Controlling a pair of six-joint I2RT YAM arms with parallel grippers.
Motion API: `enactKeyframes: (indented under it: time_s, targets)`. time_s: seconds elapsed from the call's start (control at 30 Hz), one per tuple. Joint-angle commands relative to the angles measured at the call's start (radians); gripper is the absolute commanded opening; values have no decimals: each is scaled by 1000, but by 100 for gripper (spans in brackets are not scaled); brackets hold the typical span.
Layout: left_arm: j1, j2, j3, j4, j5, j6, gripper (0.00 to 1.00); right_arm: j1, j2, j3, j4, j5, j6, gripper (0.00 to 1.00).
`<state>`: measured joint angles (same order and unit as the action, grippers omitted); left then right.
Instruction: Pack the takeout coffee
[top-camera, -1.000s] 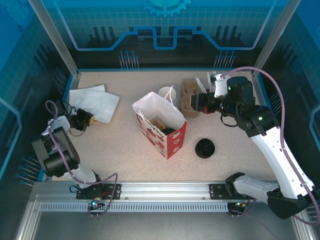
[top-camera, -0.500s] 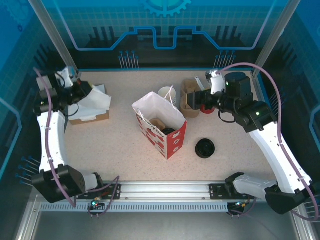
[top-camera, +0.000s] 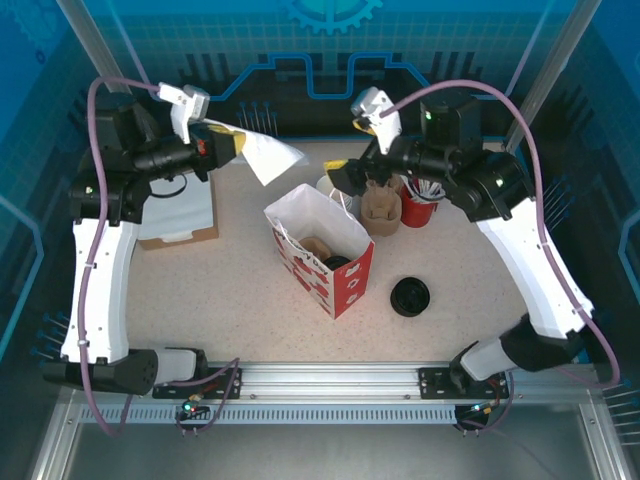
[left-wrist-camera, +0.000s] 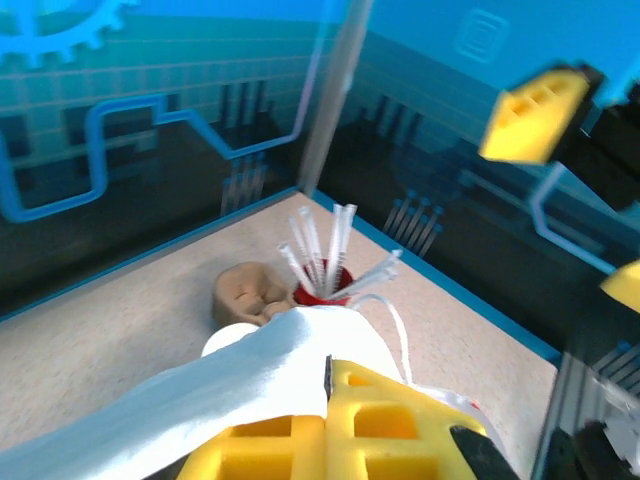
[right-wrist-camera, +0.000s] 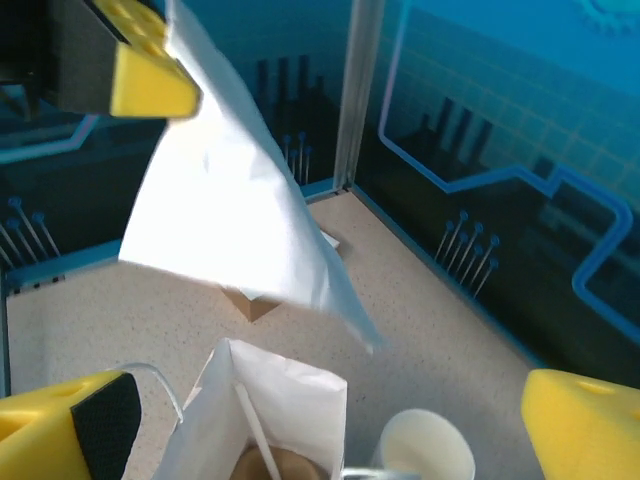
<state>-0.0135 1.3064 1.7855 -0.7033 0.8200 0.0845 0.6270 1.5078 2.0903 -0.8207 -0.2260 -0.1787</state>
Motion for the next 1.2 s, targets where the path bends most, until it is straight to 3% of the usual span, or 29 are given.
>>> enactKeyframes:
  time_s: [0.0, 0.2, 0.43, 0.57, 0.67, 0.7, 0.77, 0.83, 0.93, 1.03, 1.17]
  targets:
    - [-51, 14, 33, -8, 102, 137, 1, 41, 98, 154, -121, -54, -157, 100]
    - [-104, 16, 39, 22, 133, 187, 1, 101, 268, 379, -233, -90, -181, 99]
    - [-114, 37, 81, 29, 171, 190, 1, 105, 333, 386, -236, -131, -129, 86]
    - [-116, 50, 102, 19, 202, 193, 1, 105, 359, 393, -237, -151, -103, 67]
    - [-118, 49, 107, 15, 196, 195, 4, 99, 360, 407, -230, -154, -70, 42]
    - [-118, 46, 110, 12, 188, 195, 6, 94, 354, 406, -225, -154, -58, 34]
    - [-117, 39, 118, 11, 165, 188, 20, 87, 335, 407, -215, -146, -36, 17]
    - [-118, 27, 128, 12, 126, 170, 27, 80, 308, 405, -206, -122, -3, 7]
    - [-118, -6, 135, 24, 43, 125, 52, 70, 261, 393, -187, -102, 56, 0]
    - [-117, -70, 109, 39, -44, 82, 69, 59, 204, 361, -157, -89, 134, 0]
    - [-117, -199, -11, 95, -132, 14, 79, 56, 136, 310, -151, -72, 228, 0]
